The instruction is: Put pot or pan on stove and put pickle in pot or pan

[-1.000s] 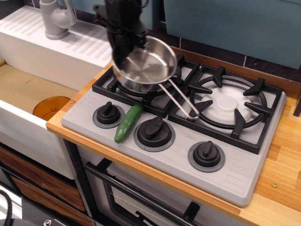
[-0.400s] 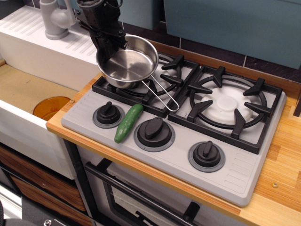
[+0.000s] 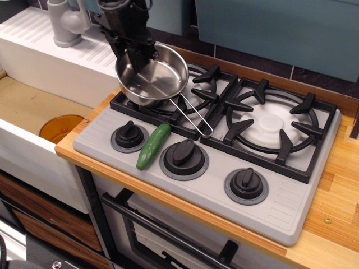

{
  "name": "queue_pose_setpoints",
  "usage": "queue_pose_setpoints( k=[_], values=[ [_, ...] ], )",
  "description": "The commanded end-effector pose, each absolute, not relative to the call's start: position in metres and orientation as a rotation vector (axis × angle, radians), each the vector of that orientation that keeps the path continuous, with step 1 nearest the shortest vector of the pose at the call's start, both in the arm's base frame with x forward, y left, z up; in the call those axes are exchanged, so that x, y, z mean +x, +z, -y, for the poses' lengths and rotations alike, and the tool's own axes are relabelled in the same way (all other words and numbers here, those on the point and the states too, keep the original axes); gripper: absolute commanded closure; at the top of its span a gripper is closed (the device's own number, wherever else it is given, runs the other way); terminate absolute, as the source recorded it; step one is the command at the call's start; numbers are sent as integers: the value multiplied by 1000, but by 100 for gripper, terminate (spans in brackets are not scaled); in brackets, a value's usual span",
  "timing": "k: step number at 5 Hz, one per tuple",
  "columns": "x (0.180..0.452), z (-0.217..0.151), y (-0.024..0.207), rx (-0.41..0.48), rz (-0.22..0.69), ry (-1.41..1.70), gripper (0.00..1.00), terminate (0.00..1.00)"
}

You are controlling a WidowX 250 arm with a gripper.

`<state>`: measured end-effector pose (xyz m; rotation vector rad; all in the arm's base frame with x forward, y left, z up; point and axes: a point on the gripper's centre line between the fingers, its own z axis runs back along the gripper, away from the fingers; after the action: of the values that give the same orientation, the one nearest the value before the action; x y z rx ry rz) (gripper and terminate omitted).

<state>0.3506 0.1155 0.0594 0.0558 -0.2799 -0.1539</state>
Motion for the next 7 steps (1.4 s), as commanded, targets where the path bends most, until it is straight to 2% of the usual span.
queue_pose_setpoints(
  k=[1, 3, 5, 6, 7],
  values=[
    [342, -100, 113, 117, 318, -107, 0, 0],
    [321, -98, 147, 126, 279, -84, 0, 0],
    [313, -90, 148, 141, 247, -93, 0, 0],
    [317, -78, 153, 158, 143, -133, 0, 0],
    [317, -78, 153, 158, 143, -133, 0, 0]
  ],
)
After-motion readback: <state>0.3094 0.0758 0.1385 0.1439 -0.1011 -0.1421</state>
